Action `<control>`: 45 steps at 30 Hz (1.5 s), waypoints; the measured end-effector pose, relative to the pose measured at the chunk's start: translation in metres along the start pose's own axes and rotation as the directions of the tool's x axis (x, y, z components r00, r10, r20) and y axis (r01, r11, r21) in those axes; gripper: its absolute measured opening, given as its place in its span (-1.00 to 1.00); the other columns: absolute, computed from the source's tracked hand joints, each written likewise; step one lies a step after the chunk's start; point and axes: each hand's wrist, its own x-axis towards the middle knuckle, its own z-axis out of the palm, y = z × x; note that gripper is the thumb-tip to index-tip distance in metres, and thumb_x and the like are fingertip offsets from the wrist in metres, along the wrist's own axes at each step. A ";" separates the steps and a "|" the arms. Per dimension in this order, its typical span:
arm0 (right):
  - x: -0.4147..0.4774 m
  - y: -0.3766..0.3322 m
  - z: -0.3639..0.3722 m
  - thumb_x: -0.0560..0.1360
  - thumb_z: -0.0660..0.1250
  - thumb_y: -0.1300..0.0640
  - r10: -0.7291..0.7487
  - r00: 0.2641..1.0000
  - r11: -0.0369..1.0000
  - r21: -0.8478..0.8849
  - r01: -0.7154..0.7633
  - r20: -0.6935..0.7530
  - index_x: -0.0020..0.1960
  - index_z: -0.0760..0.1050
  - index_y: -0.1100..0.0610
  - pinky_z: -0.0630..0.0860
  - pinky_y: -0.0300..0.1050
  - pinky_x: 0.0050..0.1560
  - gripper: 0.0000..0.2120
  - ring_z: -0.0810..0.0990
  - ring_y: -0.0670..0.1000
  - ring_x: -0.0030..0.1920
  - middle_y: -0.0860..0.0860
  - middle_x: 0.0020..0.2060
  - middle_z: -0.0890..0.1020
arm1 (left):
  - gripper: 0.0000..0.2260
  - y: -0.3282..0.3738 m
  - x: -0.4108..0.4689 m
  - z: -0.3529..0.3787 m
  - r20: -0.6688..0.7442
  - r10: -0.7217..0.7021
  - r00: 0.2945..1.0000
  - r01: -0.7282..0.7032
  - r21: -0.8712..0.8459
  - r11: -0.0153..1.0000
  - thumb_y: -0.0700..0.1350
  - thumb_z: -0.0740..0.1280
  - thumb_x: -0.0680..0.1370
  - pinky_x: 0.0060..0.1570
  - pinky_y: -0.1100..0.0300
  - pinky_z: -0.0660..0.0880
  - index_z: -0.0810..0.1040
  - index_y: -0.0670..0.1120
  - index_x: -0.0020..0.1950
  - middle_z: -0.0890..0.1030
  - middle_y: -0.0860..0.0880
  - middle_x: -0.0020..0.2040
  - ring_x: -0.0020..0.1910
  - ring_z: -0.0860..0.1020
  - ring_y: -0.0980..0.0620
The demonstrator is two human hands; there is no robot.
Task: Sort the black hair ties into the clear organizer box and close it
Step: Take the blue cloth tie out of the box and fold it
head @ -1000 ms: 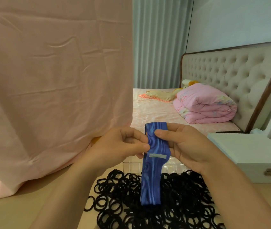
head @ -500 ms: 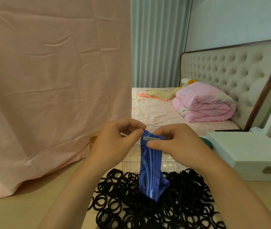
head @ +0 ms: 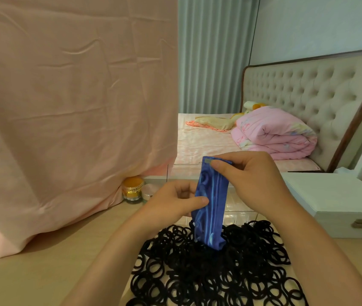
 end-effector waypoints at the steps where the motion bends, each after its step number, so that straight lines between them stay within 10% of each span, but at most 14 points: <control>1: 0.001 0.001 0.000 0.55 0.43 0.16 0.004 0.999 0.999 0.036 -0.002 -0.040 -0.14 0.65 -0.24 0.55 -0.37 -0.13 -0.73 0.69 -0.28 -0.14 -0.30 -0.22 0.72 | -0.81 -0.001 0.000 0.000 0.004 -0.012 1.000 0.012 -0.006 1.000 -0.20 0.38 0.59 0.18 -0.10 0.59 0.59 -0.23 0.17 0.72 -0.16 0.04 0.05 0.69 -0.14; 7: -0.003 -0.010 -0.008 0.44 0.50 0.35 -0.047 0.982 0.980 0.200 0.010 0.181 -0.14 0.73 0.01 0.55 -0.39 -0.11 -0.77 0.71 -0.19 -0.16 -0.09 -0.22 0.76 | -0.83 -0.001 0.002 0.000 -0.098 -0.038 0.994 0.033 -0.060 0.998 -0.23 0.34 0.61 -0.10 0.00 0.67 0.52 -0.25 0.18 0.71 -0.23 -0.07 -0.17 0.71 -0.06; 13: -0.007 -0.006 -0.017 0.44 0.55 0.20 0.058 0.863 0.998 -0.055 -0.034 0.502 -0.10 0.76 -0.04 0.55 -0.32 0.11 -0.85 0.71 -0.12 -0.03 -0.10 -0.17 0.76 | -0.89 0.005 0.000 -0.010 -0.190 0.133 0.973 -0.138 -0.016 0.990 -0.32 0.25 0.64 -0.16 0.19 0.61 0.52 -0.15 0.07 0.64 -0.31 -0.18 -0.22 0.65 -0.04; 18: -0.001 0.003 -0.004 0.45 0.53 0.05 0.028 0.973 0.997 -0.083 -0.009 0.229 0.13 0.65 -0.21 0.51 -0.26 0.13 -0.71 0.60 -0.26 0.06 -0.27 0.04 0.67 | -0.78 0.016 -0.007 -0.018 -0.172 0.321 0.931 -0.281 0.220 0.934 -0.29 0.34 0.60 -0.14 -0.08 0.62 0.63 0.04 -0.01 0.64 -0.11 -0.11 -0.19 0.66 -0.26; 21: 0.001 0.013 0.006 0.43 0.55 0.01 0.126 0.936 0.988 -0.122 -0.091 0.330 0.30 0.56 -0.19 0.45 -0.28 0.26 -0.54 0.56 -0.32 0.19 -0.27 0.16 0.64 | -0.71 0.020 -0.010 -0.020 -0.169 0.356 0.919 -0.298 0.292 0.909 -0.29 0.33 0.60 -0.22 -0.06 0.59 0.67 0.10 -0.07 0.69 -0.01 -0.15 -0.22 0.66 -0.13; 25: 0.002 0.022 0.008 0.52 0.46 0.17 0.159 0.940 0.977 0.091 -0.195 0.300 -0.02 0.72 0.10 0.57 -0.32 0.00 -0.93 0.71 -0.13 -0.06 -0.03 -0.12 0.76 | -0.77 0.020 -0.011 -0.025 -0.158 0.427 0.891 -0.360 0.328 0.873 -0.29 0.38 0.58 -0.14 0.15 0.60 0.68 0.05 -0.08 0.70 0.08 -0.13 -0.08 0.67 0.03; 29: 0.004 0.027 0.008 0.51 0.46 0.13 0.199 0.950 0.941 0.224 -0.254 0.240 -0.17 0.71 0.13 0.59 -0.25 0.04 -0.88 0.71 0.00 -0.12 0.06 -0.20 0.76 | -0.72 0.019 -0.010 -0.029 -0.230 0.466 0.854 -0.401 0.280 0.872 -0.34 0.38 0.56 -0.19 0.28 0.51 0.70 0.04 -0.12 0.66 0.12 -0.16 -0.10 0.64 0.01; 37: 0.001 0.030 0.018 0.48 0.48 0.28 0.253 0.897 0.854 0.352 -0.383 0.361 0.03 0.64 0.25 0.66 -0.09 -0.02 -0.86 0.75 0.06 -0.08 0.13 -0.08 0.76 | -0.86 0.025 -0.010 -0.018 -0.337 0.258 0.905 -0.318 -0.135 0.939 -0.29 0.36 0.58 -0.24 0.22 0.60 0.60 -0.12 0.10 0.71 -0.03 -0.09 -0.13 0.70 0.03; 42: 0.002 0.033 0.021 0.47 0.50 0.24 0.321 0.900 0.822 0.385 -0.419 0.294 -0.02 0.61 0.29 0.67 -0.06 -0.19 -0.85 0.73 0.09 -0.18 0.15 -0.17 0.75 | -0.48 0.012 -0.002 -0.020 -0.069 -0.095 0.993 0.066 -0.349 0.935 0.20 0.17 0.61 0.20 -0.17 0.57 0.58 -0.16 0.33 0.62 -0.30 0.21 0.24 0.59 -0.28; 45: 0.002 0.035 0.026 0.50 0.49 0.20 0.376 0.894 0.830 0.339 -0.442 0.243 0.01 0.60 0.31 0.64 -0.08 -0.35 -0.81 0.70 0.04 -0.28 0.10 -0.25 0.74 | -0.63 0.007 -0.001 -0.016 -0.012 -0.093 0.996 0.086 -0.280 0.956 0.07 0.25 0.64 0.25 -0.22 0.53 0.55 -0.11 0.35 0.66 -0.21 0.20 0.19 0.64 -0.21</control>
